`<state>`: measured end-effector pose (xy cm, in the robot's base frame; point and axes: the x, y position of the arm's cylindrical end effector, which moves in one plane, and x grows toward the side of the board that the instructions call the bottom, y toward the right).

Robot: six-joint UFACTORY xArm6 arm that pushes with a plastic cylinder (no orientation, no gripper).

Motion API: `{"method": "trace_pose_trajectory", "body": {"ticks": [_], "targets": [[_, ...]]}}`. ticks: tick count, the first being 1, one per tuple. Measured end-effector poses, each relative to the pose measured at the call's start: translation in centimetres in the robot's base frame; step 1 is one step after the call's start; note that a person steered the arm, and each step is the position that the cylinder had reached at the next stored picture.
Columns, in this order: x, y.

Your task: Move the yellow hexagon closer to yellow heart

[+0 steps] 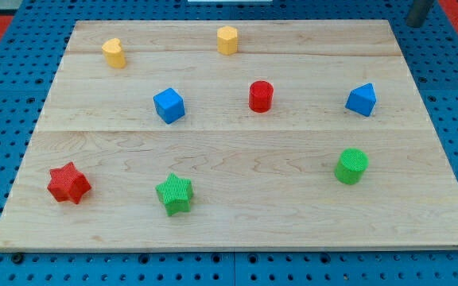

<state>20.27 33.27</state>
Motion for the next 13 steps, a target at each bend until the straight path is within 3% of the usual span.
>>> {"method": "trace_pose_trajectory", "body": {"ticks": [7, 9, 12, 13], "targets": [[1.4, 0.1], [5.8, -6.2], [5.1, -6.4], [4.2, -9.5]]}}
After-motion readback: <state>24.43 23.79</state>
